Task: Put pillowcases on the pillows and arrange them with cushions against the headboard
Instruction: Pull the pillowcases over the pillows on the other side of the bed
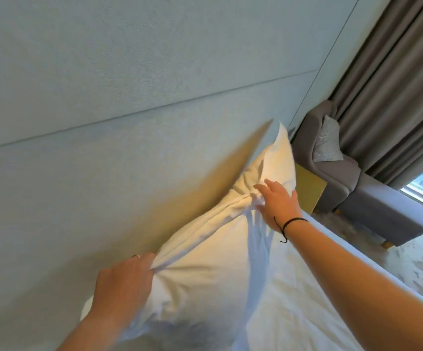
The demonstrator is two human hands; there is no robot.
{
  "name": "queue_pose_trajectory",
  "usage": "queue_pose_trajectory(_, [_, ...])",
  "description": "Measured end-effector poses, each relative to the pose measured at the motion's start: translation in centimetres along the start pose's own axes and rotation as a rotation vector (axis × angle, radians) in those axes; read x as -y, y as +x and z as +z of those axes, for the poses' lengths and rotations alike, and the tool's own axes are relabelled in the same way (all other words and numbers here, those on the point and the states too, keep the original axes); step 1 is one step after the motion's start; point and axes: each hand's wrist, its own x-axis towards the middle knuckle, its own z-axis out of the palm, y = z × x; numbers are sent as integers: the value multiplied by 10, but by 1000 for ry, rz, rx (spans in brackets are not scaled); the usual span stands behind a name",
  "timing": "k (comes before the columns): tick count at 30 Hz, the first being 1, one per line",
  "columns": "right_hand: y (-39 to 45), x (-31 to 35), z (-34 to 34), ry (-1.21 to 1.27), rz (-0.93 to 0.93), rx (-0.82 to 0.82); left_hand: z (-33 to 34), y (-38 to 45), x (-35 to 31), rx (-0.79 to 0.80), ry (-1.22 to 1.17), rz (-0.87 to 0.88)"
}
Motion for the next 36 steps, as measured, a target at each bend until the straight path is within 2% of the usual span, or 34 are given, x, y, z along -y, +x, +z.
queue_pose_trajectory(2, [-8, 26, 40, 80, 88, 233, 29, 15, 17, 164, -55, -53])
queue_pose_trajectory(4, [-29, 53, 85, 227, 105, 469, 49, 18, 28, 207, -147, -125])
queue_pose_trajectory(6, [-55, 77, 120, 337, 96, 602, 61, 14, 36, 204, -137, -132])
queue_pose_trajectory(10, [-84, 94, 138, 419, 142, 542, 61, 5, 43, 231, -138, -118])
queue_pose_trajectory(14, [-91, 89, 127, 301, 53, 583, 46, -3, 56, 360, -249, -131])
queue_pose_trajectory(16, [-98, 91, 126, 285, 12, 589, 38, -12, 67, 362, -331, -123])
queue_pose_trajectory(19, [-109, 101, 133, 292, 1, 565, 28, -26, 80, 280, -489, -130])
queue_pose_trajectory(25, [-123, 126, 144, 335, 63, 507, 15, -53, 94, -55, -819, -246])
queue_pose_trajectory(28, [-125, 131, 146, 325, 93, 489, 23, -68, 102, -116, -742, -313])
queue_pose_trajectory(31, [-126, 128, 147, 335, 102, 484, 33, -80, 111, -83, -557, -362])
queue_pose_trajectory(33, [-130, 124, 146, 346, 96, 482, 39, -89, 110, -88, -376, -332])
queue_pose_trajectory(36, [-141, 118, 145, 372, 94, 501, 38, -93, 94, -177, -307, -181])
